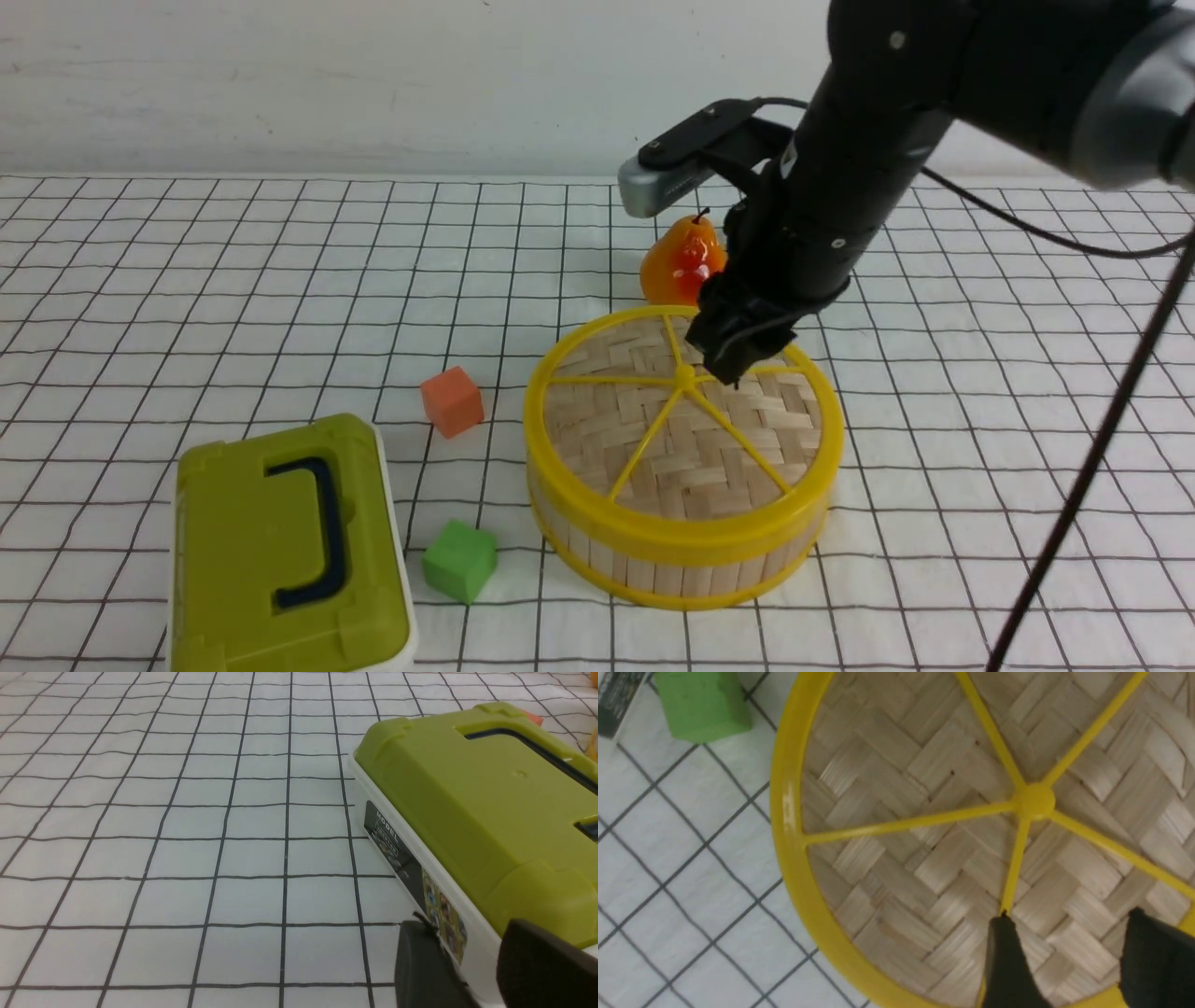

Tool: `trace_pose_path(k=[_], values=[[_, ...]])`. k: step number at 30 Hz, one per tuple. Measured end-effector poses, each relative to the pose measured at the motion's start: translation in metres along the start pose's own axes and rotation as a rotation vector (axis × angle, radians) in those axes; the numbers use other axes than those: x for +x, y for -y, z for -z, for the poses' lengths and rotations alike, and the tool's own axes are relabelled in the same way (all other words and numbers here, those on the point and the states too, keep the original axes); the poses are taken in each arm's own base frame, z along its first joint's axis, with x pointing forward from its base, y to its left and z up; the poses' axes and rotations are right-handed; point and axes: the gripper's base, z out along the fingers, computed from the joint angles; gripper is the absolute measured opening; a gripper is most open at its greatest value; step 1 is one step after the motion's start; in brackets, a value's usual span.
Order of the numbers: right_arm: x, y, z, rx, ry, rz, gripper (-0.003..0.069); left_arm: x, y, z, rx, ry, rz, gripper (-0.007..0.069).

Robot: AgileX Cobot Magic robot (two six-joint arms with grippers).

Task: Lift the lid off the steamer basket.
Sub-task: Use the right arm to lift the lid of the steamer

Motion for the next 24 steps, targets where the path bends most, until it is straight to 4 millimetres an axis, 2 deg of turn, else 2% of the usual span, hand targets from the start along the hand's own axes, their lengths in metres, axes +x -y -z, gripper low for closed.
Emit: trace_pose_path(k=[2,8,14,18,20,21,22,24], values=[[-0.003,0.002,-0.012,-0.003,0.002,-0.006,0.0405,0.0,0.0,0.0,0.0,0.0,0.0,0.0239],[-0.009,0.005,-0.032,-0.01,0.021,-0.045,0.041,0.0,0.0,0.0,0.0,0.0,0.0,0.0239],[-0.014,0.007,-0.04,-0.003,0.055,-0.072,0.0355,0.0,0.0,0.0,0.0,0.0,0.0,0.0239],[-0.013,0.008,-0.049,-0.007,0.037,-0.075,0.0269,0.0,0.0,0.0,0.0,0.0,0.0,0.0239],[-0.013,0.008,-0.051,-0.015,0.033,-0.08,0.0169,0.0,0.0,0.0,0.0,0.0,0.0,0.0239],[-0.013,0.008,-0.051,-0.015,0.033,-0.08,0.0161,0.0,0.0,0.0,0.0,0.0,0.0,0.0239],[-0.013,0.007,-0.051,-0.018,0.034,-0.082,0.0101,0.0,0.0,0.0,0.0,0.0,0.0,0.0239],[-0.014,0.007,-0.049,-0.019,0.032,-0.081,0.0101,0.0,0.0,0.0,0.0,0.0,0.0,0.0239]])
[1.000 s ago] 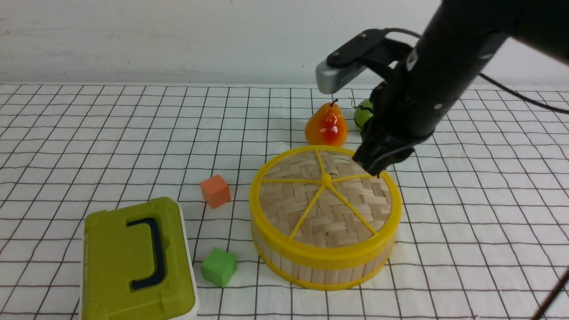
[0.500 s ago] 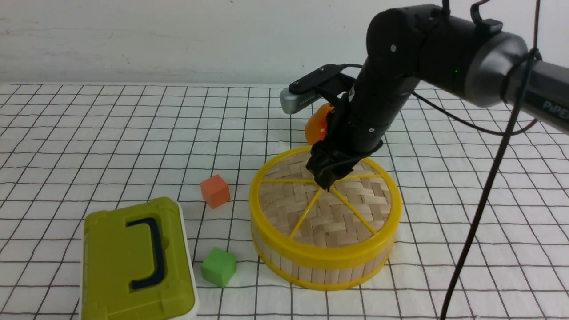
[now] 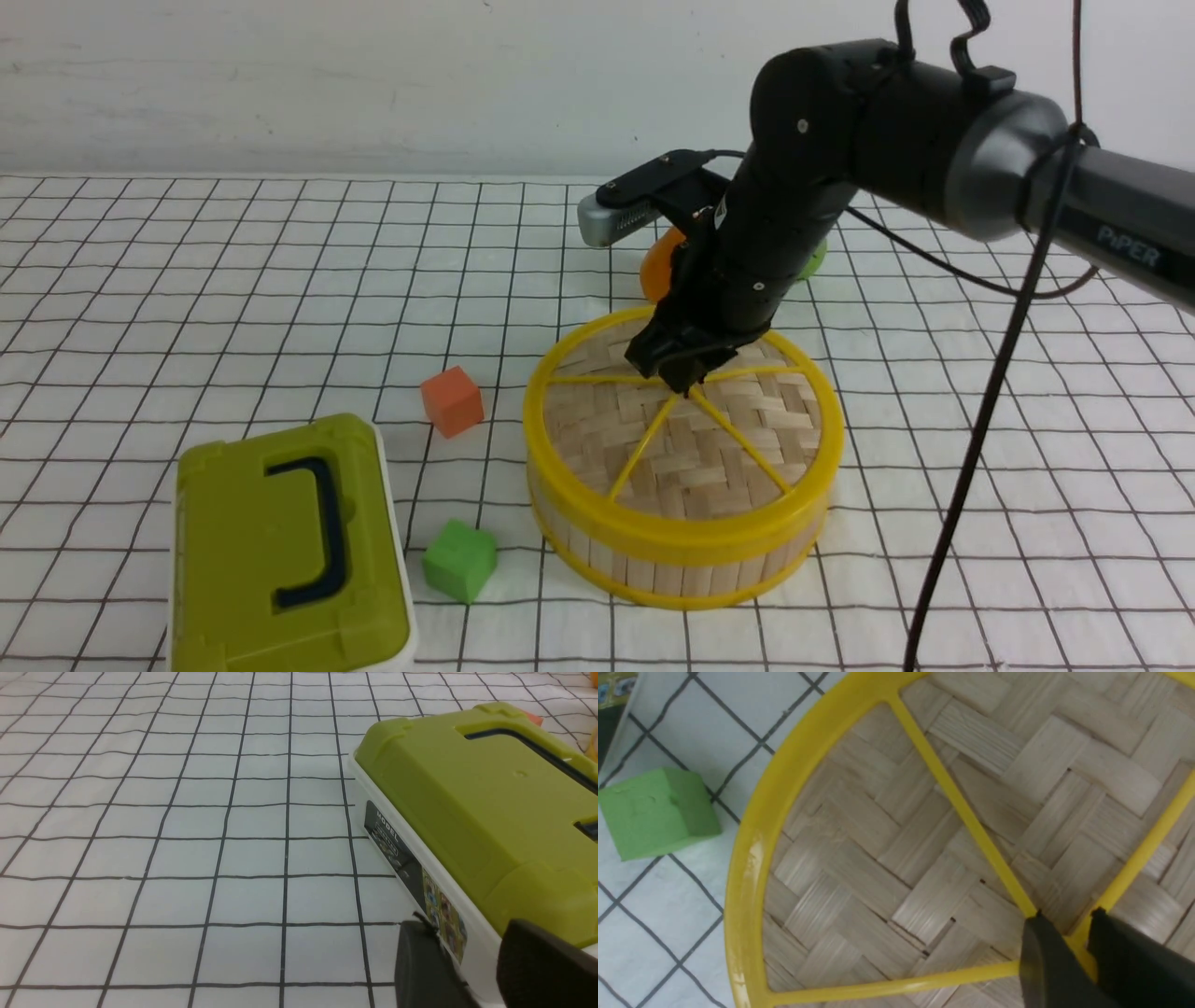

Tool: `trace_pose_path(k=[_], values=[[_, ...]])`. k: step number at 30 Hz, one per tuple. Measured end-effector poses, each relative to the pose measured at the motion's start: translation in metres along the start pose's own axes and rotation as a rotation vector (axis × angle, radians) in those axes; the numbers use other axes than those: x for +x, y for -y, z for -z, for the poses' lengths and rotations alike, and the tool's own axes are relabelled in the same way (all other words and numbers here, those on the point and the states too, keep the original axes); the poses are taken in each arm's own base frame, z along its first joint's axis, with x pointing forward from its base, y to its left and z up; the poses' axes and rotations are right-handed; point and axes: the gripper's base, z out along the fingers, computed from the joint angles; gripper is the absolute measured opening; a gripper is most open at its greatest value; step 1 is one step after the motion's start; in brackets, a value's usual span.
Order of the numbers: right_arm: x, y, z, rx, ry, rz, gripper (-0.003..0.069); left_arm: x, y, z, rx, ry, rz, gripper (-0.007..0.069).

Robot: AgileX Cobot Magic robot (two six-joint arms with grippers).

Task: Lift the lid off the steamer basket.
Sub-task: Use the right arm to lift the lid of the steamer, then use the right arm to place the steamer lid on the table

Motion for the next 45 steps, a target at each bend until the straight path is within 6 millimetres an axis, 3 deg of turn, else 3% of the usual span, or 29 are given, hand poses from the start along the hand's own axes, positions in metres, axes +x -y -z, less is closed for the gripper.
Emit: trace_pose_path(k=[4,10,11,12,16,19,22,30,31,35,39,45], values=[[-0.001,-0.001,0.009,0.005,-0.011,0.01,0.0103,0.0,0.0,0.0,0.0,0.0,0.0,0.0239],[0.003,-0.006,0.097,0.053,0.065,0.038,0.0103,0.0,0.0,0.0,0.0,0.0,0.0,0.0239],[0.007,-0.002,0.121,0.083,0.108,0.034,0.0103,0.0,0.0,0.0,0.0,0.0,0.0,0.0239],[0.007,-0.001,0.122,0.087,0.107,0.032,0.0103,0.0,0.0,0.0,0.0,0.0,0.0,0.0239],[0.032,0.034,0.181,0.193,0.198,-0.085,0.0103,0.0,0.0,0.0,0.0,0.0,0.0,0.0239],[0.054,0.064,0.195,0.25,0.19,-0.19,0.0103,0.0,0.0,0.0,0.0,0.0,0.0,0.0239],[0.077,0.094,0.189,0.277,0.128,-0.289,0.0103,0.0,0.0,0.0,0.0,0.0,0.0,0.0239],[0.131,0.143,0.128,0.266,0.045,-0.48,0.0103,0.0,0.0,0.0,0.0,0.0,0.0,0.0239],[0.131,0.144,0.126,0.269,0.051,-0.483,0.0103,0.0,0.0,0.0,0.0,0.0,0.0,0.0239],[0.145,0.157,0.083,0.254,0.028,-0.528,0.0103,0.0,0.0,0.0,0.0,0.0,0.0,0.0239],[0.147,0.167,0.057,0.249,0.012,-0.541,0.0103,0.0,0.0,0.0,0.0,0.0,0.0,0.0239],[0.149,0.177,0.03,0.243,-0.005,-0.578,0.0103,0.0,0.0,0.0,0.0,0.0,0.0,0.0239]])
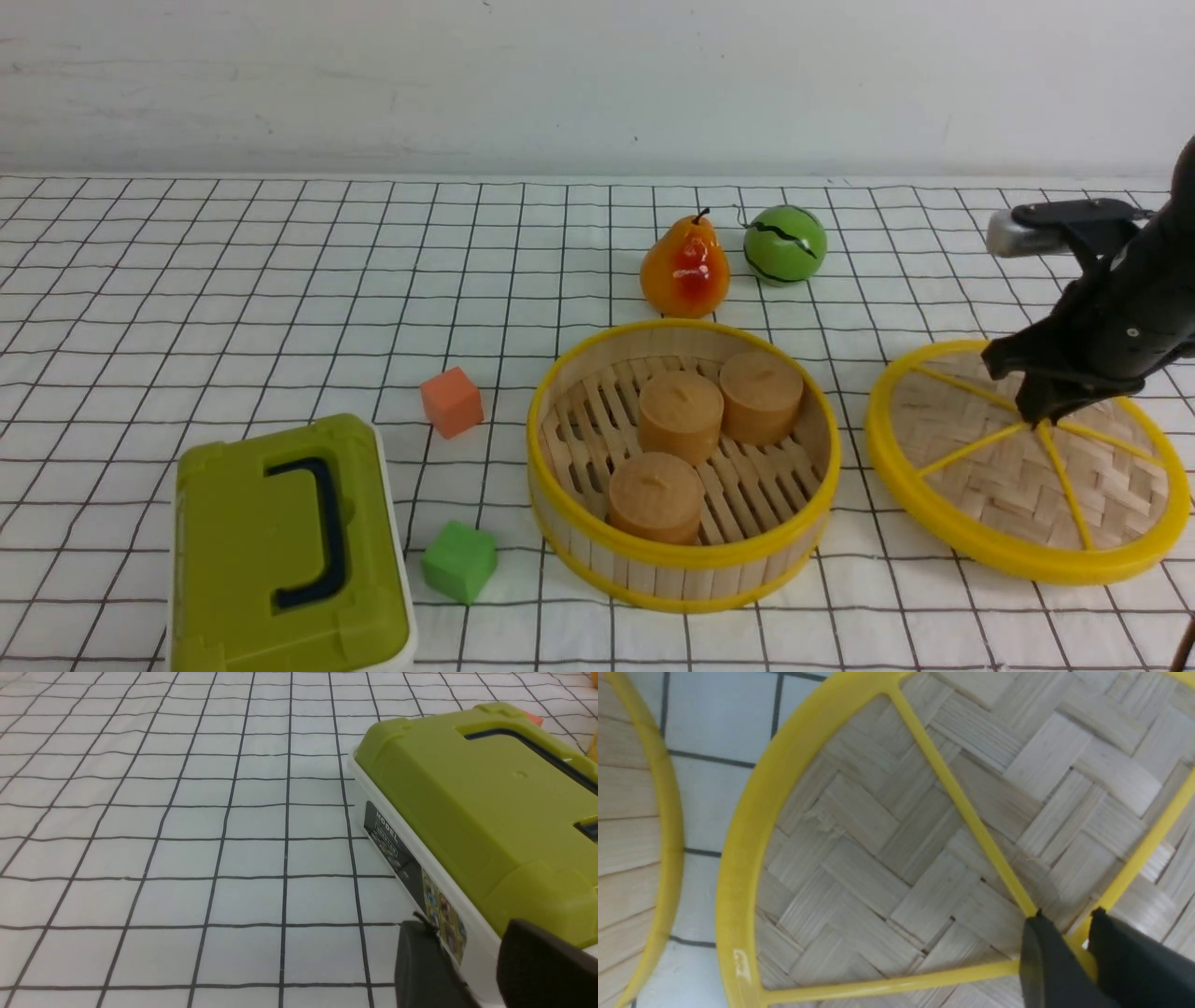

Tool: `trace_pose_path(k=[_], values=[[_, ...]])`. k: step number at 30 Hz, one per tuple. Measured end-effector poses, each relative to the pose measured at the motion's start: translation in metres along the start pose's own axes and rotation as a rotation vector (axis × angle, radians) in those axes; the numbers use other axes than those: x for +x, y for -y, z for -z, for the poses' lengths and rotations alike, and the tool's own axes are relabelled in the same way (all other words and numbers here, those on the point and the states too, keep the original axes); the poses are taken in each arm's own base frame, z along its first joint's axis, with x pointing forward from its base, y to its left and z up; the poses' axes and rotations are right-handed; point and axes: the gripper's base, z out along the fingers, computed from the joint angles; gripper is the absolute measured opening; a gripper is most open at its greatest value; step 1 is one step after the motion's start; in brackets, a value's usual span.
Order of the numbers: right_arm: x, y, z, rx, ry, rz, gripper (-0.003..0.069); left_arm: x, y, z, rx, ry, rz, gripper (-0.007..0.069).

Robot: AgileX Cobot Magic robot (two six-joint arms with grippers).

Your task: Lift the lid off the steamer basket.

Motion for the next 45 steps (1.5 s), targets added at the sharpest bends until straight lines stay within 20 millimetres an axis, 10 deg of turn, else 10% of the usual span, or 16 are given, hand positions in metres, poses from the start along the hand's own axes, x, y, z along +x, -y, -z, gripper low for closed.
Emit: trace_pose_path(k=[12,21,25,30,45], values=[[0.005,-0.001,-0.001,-0.013,-0.053,-0.024,0.031,0.0,0.0,0.0,0.0,0.0,0.0,0.0239],[0.01,-0.026,0.124,-0.12,0.24,0.038,0.0202,0.0,0.0,0.0,0.0,0.0,0.0,0.0239],[0.038,-0.044,0.199,-0.201,0.435,0.131,0.009,0.0,0.0,0.0,0.0,0.0,0.0,0.0239],[0.087,-0.054,0.241,-0.206,0.556,0.181,0.0001,0.0,0.0,0.0,0.0,0.0,0.0,0.0239],[0.206,-0.063,0.262,-0.175,0.735,0.209,-0.0012,0.0,0.0,0.0,0.0,0.0,0.0,0.0239]])
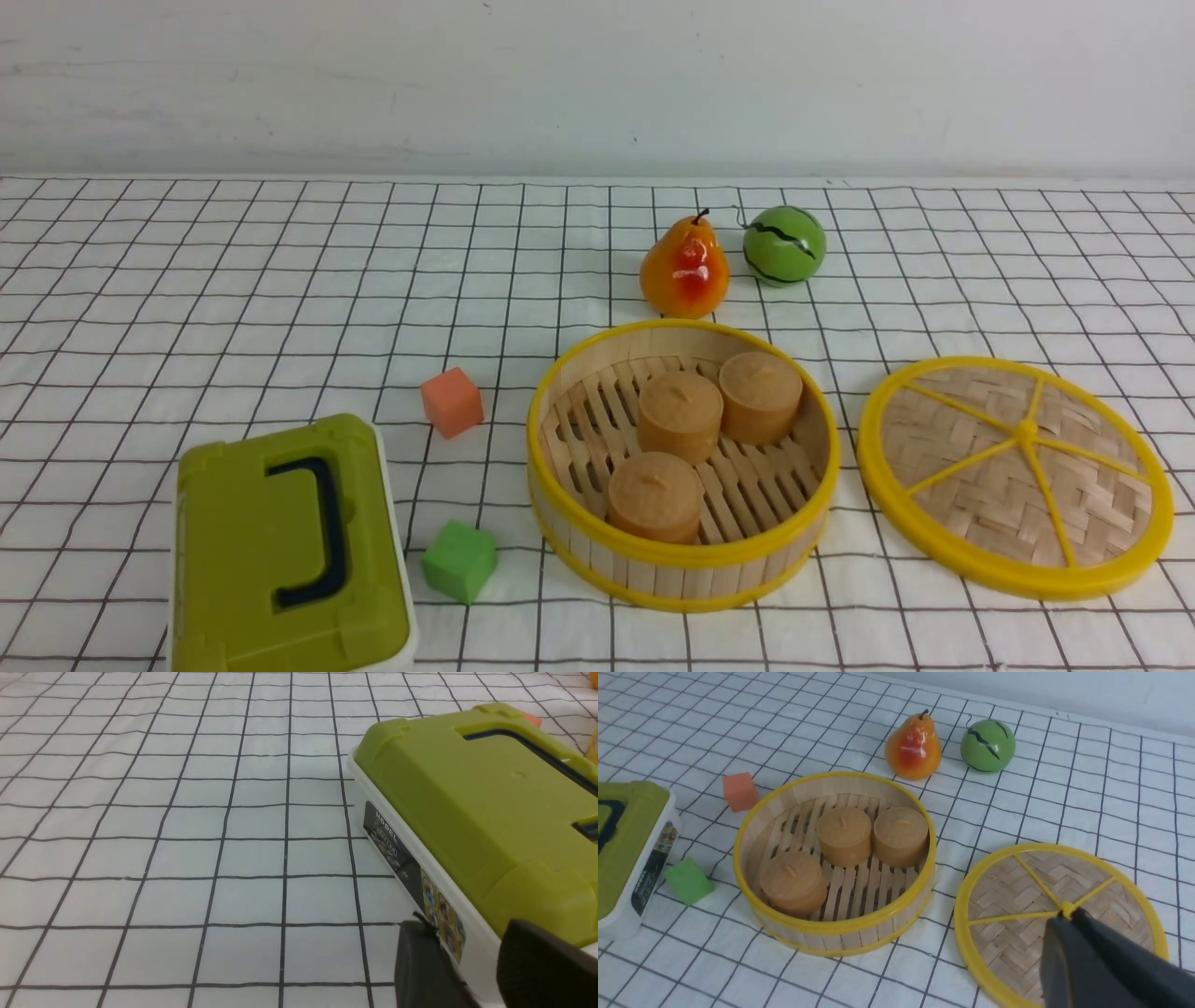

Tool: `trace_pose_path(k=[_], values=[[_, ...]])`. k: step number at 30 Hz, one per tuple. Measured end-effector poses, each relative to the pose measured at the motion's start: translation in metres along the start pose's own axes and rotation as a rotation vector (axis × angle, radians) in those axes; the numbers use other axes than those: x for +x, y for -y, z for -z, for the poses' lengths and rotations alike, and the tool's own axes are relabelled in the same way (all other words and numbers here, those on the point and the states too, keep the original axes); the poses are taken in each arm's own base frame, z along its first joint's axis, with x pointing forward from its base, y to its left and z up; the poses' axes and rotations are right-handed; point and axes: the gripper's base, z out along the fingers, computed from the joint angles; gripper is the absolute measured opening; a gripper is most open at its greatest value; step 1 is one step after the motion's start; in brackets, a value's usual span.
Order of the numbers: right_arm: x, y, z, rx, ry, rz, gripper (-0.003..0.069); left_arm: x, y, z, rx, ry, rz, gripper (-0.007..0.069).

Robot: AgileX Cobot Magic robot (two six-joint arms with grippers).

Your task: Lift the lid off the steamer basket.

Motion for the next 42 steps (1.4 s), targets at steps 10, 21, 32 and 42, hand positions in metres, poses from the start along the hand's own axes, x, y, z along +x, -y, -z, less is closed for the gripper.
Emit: trace_pose_path(k=[10,21,32,42], values=[[0.018,-0.003,0.014,0.029,-0.077,0.067,-0.0006,0.0,0.0,0.0,0.0,0.0,0.0,0.0239],[0.027,-0.004,0.027,0.09,-0.053,0.121,-0.0001,0.0,0.0,0.0,0.0,0.0,0.0,0.0239],[0.102,0.022,-0.003,0.377,0.334,0.054,-0.0023,0.0,0.0,0.0,0.0,0.0,0.0,0.0239],[0.185,0.025,-0.033,0.363,0.485,-0.052,-0.0023,0.0,0.0,0.0,0.0,0.0,0.0,0.0239]])
